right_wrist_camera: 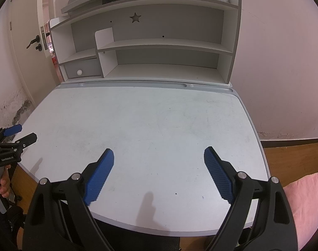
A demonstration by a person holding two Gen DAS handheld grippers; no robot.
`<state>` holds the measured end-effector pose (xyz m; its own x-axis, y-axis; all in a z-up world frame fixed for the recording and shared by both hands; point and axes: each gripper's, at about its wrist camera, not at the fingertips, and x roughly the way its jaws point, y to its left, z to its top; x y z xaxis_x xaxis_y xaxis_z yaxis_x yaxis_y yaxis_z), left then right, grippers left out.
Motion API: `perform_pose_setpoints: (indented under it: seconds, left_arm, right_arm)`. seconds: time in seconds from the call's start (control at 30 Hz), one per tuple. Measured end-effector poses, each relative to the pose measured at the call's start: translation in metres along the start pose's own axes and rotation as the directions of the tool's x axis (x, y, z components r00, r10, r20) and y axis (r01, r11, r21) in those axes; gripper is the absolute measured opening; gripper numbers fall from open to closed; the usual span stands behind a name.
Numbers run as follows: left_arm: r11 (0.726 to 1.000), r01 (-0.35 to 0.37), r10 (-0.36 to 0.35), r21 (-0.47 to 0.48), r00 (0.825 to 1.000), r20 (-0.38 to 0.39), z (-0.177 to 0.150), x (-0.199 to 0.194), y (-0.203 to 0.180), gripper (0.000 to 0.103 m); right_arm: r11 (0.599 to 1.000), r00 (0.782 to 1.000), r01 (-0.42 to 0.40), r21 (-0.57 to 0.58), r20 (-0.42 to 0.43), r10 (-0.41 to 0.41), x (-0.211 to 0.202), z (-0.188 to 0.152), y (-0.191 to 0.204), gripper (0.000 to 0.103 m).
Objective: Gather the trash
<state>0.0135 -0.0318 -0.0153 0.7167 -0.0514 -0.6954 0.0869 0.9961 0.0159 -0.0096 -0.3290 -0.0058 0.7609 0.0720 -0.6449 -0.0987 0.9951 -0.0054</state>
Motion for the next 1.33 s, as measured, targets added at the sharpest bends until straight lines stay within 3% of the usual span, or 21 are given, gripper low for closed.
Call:
perform_pose_setpoints:
  seconds: [1.0, 1.33]
  left_arm:
    - [0.999, -0.018, 0.018, 0.040, 1.000, 0.014, -0.003, 0.000, -0.009, 0.095]
    - [1.000, 0.004, -0.004, 0.003, 1.000, 0.001, -0.001, 0.002, -0.004, 0.095]
  right_arm:
    - [1.000, 1.000, 0.009, 0.012, -0.001, -0.009, -0.001, -0.001, -0.002, 0.085]
    - [1.000, 1.000, 0.009, 0.010, 0.001, -0.009, -0.003, 0.000, -0.002, 0.085]
